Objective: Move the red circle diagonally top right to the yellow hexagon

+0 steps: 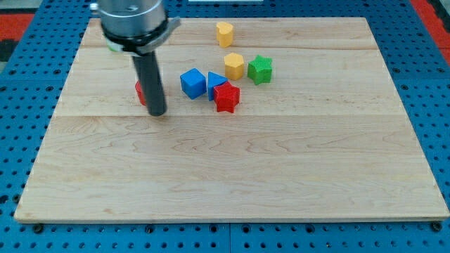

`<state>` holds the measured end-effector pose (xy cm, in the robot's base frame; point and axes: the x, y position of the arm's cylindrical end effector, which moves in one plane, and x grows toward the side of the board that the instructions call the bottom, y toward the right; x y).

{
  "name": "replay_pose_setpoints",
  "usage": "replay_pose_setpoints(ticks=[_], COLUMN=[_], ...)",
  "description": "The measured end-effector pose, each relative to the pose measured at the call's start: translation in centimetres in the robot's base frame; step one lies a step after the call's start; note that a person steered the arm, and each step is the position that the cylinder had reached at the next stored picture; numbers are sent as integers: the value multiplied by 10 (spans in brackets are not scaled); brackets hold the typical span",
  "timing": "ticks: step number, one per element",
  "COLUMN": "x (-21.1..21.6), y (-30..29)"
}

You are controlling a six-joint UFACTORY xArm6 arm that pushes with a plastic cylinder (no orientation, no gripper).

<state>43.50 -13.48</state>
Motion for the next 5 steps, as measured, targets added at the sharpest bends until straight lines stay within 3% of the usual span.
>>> replay_pose_setpoints(ticks=[1,2,3,4,5], x=[-55,-95,-95,-33,-19], y=[-41,-15,-41,-47,-6])
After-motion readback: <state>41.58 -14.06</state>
